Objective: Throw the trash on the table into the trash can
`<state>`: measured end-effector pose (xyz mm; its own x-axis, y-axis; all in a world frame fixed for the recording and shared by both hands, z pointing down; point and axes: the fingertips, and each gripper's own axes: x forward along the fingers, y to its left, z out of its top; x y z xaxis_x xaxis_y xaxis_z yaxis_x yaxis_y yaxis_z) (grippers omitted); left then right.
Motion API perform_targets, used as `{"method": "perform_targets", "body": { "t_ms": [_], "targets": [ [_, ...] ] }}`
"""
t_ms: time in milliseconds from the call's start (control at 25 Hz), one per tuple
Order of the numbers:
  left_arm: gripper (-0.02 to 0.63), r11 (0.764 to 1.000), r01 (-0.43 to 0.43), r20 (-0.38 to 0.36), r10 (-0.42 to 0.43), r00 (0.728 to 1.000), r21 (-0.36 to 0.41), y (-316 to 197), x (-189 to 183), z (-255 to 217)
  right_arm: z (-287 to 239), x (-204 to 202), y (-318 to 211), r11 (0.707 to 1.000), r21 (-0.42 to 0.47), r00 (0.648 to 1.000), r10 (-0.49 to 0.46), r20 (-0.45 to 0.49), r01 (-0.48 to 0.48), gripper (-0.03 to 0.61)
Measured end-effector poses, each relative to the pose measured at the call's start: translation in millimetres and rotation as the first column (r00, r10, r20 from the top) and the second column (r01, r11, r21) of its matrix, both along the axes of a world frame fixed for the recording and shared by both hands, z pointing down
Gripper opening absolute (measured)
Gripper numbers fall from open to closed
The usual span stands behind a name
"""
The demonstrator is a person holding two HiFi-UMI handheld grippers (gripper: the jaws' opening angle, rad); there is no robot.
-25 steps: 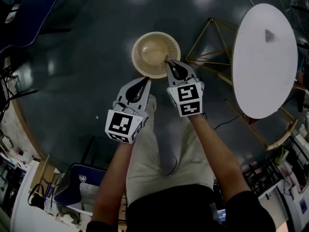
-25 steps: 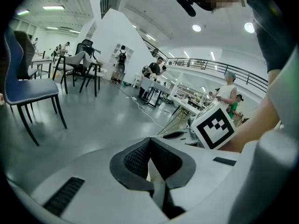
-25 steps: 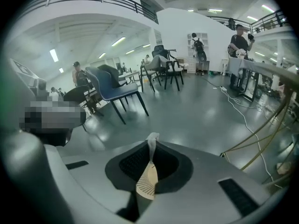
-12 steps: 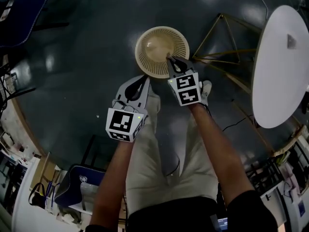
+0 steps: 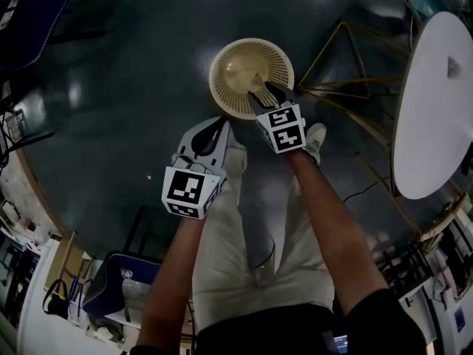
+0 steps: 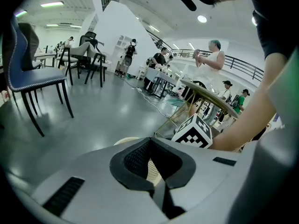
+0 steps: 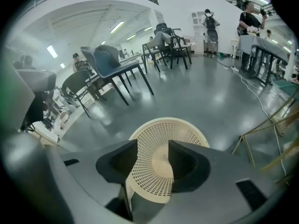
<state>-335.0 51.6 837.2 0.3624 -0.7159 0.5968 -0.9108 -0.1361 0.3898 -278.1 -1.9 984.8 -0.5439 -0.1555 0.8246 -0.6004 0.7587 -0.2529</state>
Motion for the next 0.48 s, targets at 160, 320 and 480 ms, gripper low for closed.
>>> {"method": "perform_targets", "body": {
  "t_ms": [160, 320, 480],
  "targets": [
    [0.015, 1.0, 0.008, 0.004, -0.008, 1.0, 0.003, -1, -6, 2, 3, -3, 3, 1.0, 0.002, 1.0, -0.009, -0.001, 0.009, 0.207],
    [0.015, 1.0, 0.009, 0.007, -0.01, 1.0, 0.01, -3, -8, 0, -2, -1, 5, 1.0, -0.008, 1.0, -0.001, 0.005, 0.001, 0.207],
    [0.015, 1.0, 0.009, 0.006, -0.009, 1.0, 0.014, -7, -5, -3, -11, 2, 2, 1.0, 0.001, 1.0, 0.01, 0.016, -0.01, 0.207]
  ]
}}
